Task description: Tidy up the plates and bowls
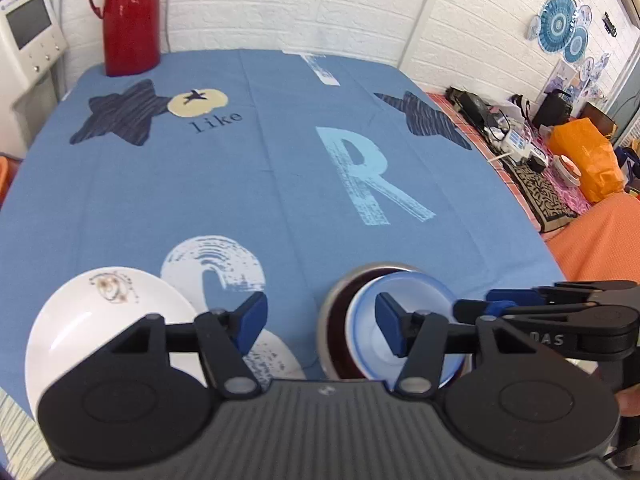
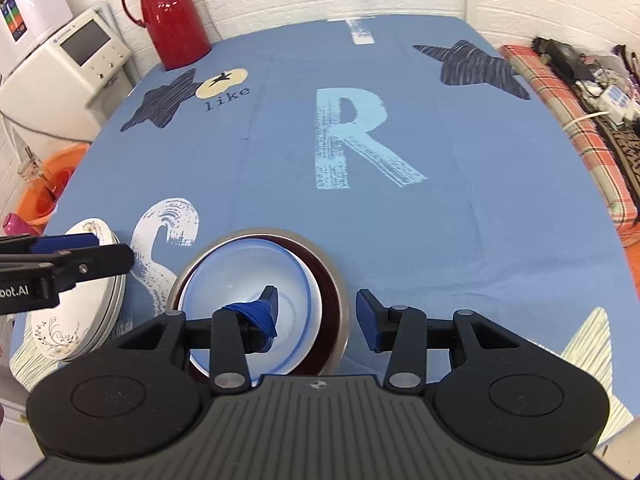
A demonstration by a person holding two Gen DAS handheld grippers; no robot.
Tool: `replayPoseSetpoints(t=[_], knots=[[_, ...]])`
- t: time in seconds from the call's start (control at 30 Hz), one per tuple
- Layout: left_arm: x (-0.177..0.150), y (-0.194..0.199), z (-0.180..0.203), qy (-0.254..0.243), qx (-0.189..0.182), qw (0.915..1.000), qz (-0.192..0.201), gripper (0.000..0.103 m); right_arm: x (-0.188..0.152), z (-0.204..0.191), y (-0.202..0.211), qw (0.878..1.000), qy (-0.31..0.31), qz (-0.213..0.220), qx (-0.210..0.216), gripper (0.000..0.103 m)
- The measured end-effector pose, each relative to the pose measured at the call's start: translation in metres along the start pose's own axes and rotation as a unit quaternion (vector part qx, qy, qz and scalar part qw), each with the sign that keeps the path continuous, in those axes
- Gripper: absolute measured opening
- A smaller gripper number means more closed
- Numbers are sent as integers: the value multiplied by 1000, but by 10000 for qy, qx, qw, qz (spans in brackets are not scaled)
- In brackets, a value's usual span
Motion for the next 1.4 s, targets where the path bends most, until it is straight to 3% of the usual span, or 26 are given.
replayPoseSetpoints(t=[0.13,0.4,0.67,0.73,0.87,0.97,1.07,1.2,1.4], knots=[[-7,8,-10,-25,101,9995,291,59,-11,-5,5,9996,-1,105,-276,27],[-28,20,-16,-11,336,9962,801,60,-41,-17,14,9986,75,514,58,27],[-50,16,-15,286,384,9945,936,61,-73,-16,26,9906,-552,1250,-71,28],[-50,12,-14,235,345,9960,788,61,-80,-6,23,9891,-854,1201,41,28],[-34,4,-15,-91,304,9989,348,61,-82,21,10,9895,-1271,567,398,28],[-10,-13,-16,-498,85,9981,-364,61,-77,39,4,9870,-1465,236,611,28],[7,-38,-15,-820,76,9902,-1130,61,-66,47,-4,9869,-1494,-37,614,28],[15,-62,-16,-1143,330,9824,-1441,61,-57,49,-16,9840,-1561,-361,777,29],[18,-81,-17,-1196,15,9787,-1669,63,-51,45,-22,9853,-1502,-448,682,29]])
Point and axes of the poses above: each gripper's, at about its wrist camera, not at the fingertips, and y roughly against the way its jaws point, z to its right, x to its top, the point moved 1 cm from there along -y, roughly the way its jaws point, and after that the axes turned 10 degrees about y, right-handed, at the moved point
